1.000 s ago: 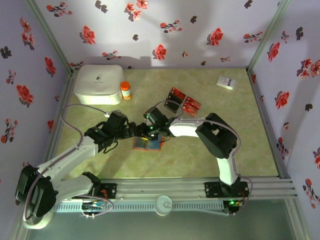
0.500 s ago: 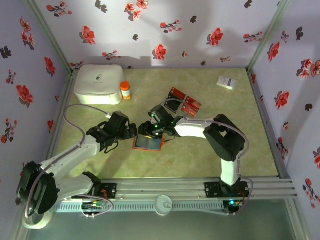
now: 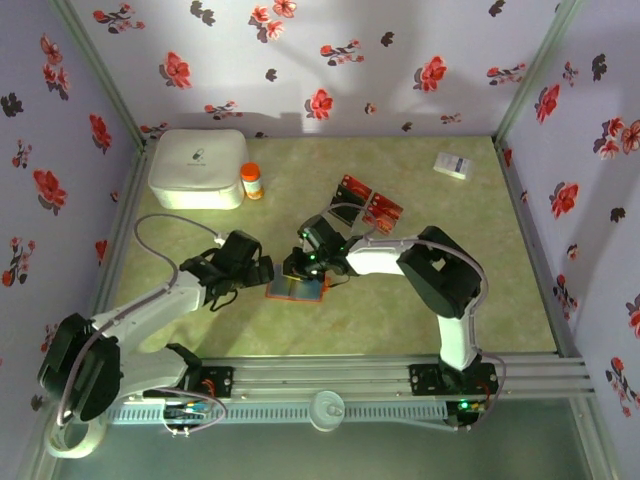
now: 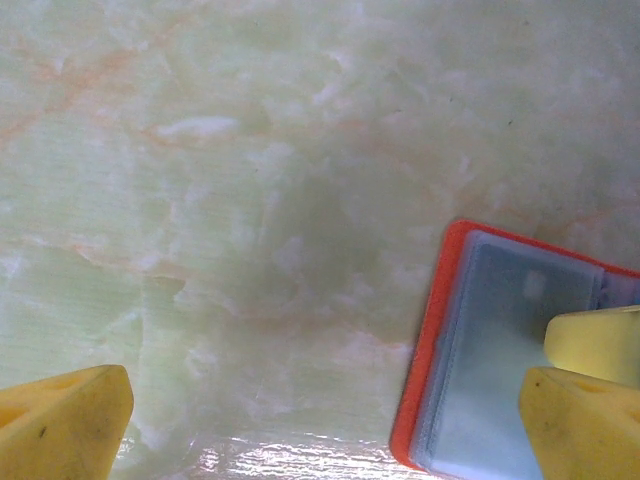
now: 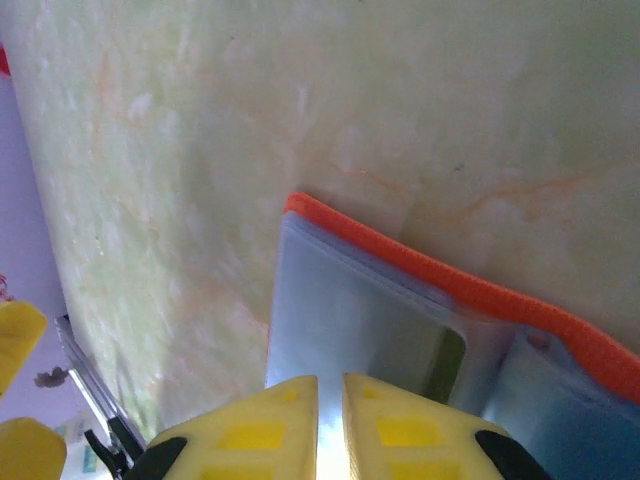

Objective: Put the credit cards into the card holder

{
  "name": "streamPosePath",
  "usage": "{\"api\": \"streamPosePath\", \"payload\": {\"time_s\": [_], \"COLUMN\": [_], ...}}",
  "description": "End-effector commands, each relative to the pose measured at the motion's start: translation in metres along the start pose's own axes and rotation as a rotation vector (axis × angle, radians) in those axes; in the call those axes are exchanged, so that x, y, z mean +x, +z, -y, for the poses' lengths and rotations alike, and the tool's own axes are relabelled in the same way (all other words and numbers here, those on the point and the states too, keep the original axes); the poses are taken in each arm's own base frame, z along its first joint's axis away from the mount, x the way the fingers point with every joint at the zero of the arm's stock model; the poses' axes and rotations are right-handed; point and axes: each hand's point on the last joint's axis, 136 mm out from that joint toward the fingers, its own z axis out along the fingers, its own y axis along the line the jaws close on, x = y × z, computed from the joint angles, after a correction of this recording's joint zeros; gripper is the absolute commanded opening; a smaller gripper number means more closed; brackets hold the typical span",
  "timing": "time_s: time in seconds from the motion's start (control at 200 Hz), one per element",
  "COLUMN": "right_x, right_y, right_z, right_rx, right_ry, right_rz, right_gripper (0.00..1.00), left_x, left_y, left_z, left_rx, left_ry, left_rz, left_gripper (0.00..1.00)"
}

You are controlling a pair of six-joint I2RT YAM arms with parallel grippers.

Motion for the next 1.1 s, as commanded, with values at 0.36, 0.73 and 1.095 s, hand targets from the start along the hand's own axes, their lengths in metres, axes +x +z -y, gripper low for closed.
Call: {"api": "streamPosePath", "payload": {"time_s": [0.36, 0.73, 1.095], "right_x": [-0.004, -0.004, -0.007], "right_y": [0.001, 0.001, -0.004], "right_z": [0.008, 0.007, 0.000], "right_rx": [0.026, 0.022, 0.006], "right_ry": [0.010, 0.012, 0.003], "right_rz": [0.004, 0.004, 0.015], "right_gripper": [0.08, 0.08, 0.09], "left_x": [0.020, 0.032, 0.047], "left_y": [0.027, 0.041, 0.052], "left_z": [0.005, 0.007, -0.001], "left_rx": [0.022, 0.017, -0.027], "left_ry": [0.054, 0.078, 0.100], "left_rz": [-0.075, -0.106, -0.150], "left_gripper": [1.00, 1.00, 1.00]}}
